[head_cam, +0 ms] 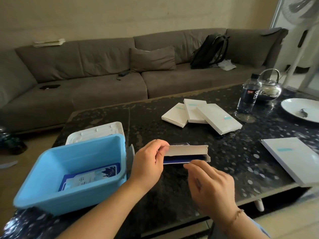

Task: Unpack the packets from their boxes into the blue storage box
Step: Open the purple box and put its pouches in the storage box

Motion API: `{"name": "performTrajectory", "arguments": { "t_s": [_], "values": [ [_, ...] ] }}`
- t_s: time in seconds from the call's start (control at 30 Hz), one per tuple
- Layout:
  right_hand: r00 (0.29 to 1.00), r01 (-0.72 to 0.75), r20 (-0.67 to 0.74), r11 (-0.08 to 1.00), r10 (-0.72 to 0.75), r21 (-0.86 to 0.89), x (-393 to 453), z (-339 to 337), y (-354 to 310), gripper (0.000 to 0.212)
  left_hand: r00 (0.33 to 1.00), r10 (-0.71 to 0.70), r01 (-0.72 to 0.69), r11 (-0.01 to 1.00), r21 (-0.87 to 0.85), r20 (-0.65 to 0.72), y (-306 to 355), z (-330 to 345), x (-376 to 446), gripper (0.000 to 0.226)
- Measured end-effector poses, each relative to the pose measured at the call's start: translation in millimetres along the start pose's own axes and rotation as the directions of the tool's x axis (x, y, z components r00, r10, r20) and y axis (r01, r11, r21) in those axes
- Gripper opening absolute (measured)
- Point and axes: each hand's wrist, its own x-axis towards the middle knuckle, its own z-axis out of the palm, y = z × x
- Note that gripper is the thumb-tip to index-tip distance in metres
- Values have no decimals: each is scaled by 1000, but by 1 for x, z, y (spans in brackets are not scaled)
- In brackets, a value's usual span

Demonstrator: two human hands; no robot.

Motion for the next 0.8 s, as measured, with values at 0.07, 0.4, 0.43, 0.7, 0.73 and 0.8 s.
{"name": "performTrajectory", "arguments": {
  "t_s": [0.07,0.4,0.43,0.7,0.73,0.8],
  "values": [
    [999,-17,37,998,19,-52,2,3,3,17,1000,-4,4,1000,-5,-4,-2,0,0,9],
    [999,23,45,985,-16,-172,-14,10,20,27,998,50,-48,997,-56,25,-7,3,-4,10],
    [999,42,34,986,-37,-159,-16,5,19,27,998,47,-45,997,-62,31,-8,3,-5,11],
    [977,185,-62,952,-206,-243,-27,-31,8,10,989,66,-49,991,-123,133,-15,8,-16,13],
    [973,198,-74,953,-221,-231,-28,-35,7,9,987,57,-38,992,-123,153,-18,9,-18,14],
    [972,209,-74,962,-225,-177,-23,-44,3,9,975,31,-2,992,-130,220,-20,10,-21,14]
  ]
}}
